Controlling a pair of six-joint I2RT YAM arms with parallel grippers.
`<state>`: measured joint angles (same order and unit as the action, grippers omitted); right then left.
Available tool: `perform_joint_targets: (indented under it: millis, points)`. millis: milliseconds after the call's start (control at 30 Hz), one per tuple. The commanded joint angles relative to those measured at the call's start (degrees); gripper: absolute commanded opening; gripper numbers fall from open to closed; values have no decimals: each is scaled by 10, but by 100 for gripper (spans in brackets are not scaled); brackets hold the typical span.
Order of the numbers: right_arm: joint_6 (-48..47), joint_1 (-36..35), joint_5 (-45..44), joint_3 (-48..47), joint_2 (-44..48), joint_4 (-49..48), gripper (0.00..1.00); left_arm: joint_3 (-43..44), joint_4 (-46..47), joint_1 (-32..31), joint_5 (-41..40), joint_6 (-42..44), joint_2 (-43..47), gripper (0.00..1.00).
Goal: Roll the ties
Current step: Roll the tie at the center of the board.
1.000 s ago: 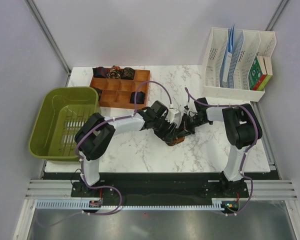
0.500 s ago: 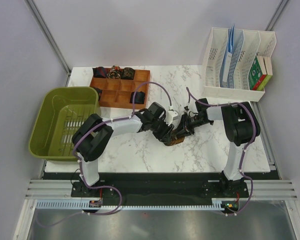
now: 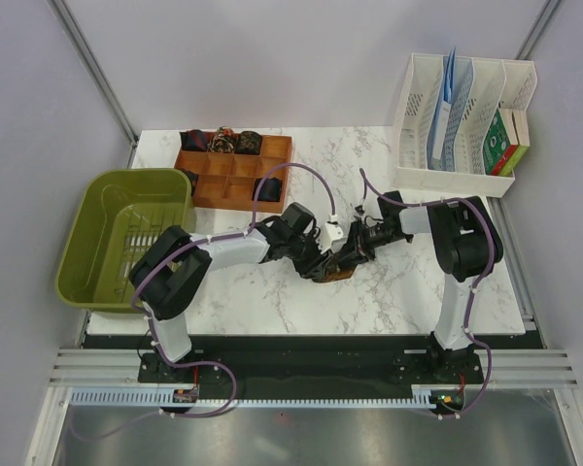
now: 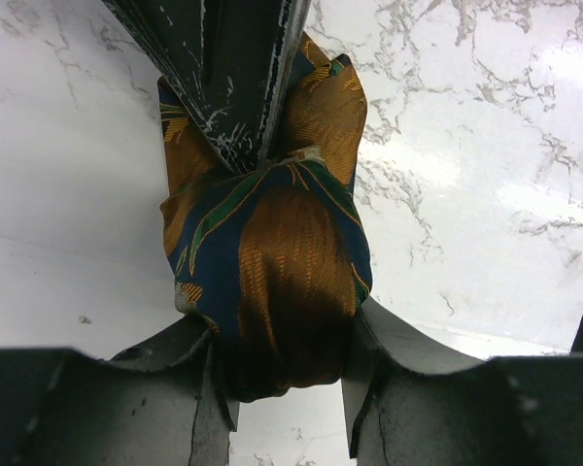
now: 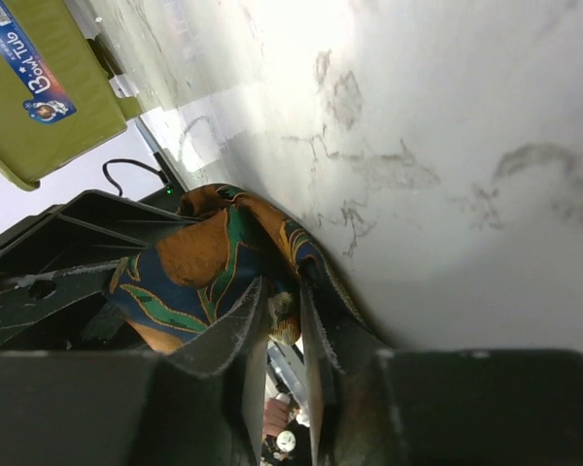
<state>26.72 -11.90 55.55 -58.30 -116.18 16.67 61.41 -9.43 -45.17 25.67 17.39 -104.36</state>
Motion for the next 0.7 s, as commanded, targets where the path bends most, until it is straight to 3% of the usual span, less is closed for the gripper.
perform_joint_targets:
  millis: [0, 167, 400, 667]
  points:
    - [-4, -4, -128, 13, -47, 19, 22, -30, -1, 0, 29, 34, 30, 2]
    - [-10, -4, -141, 6, -53, 29, 10, -35, 12, 12, 59, 25, 38, 2]
    - [-21, -4, -154, 3, -53, 37, 8, -31, 4, 16, 97, 57, 35, 2]
    - [-22, -4, -141, -13, -48, 41, 10, 75, -133, 11, 13, 69, -66, 2]
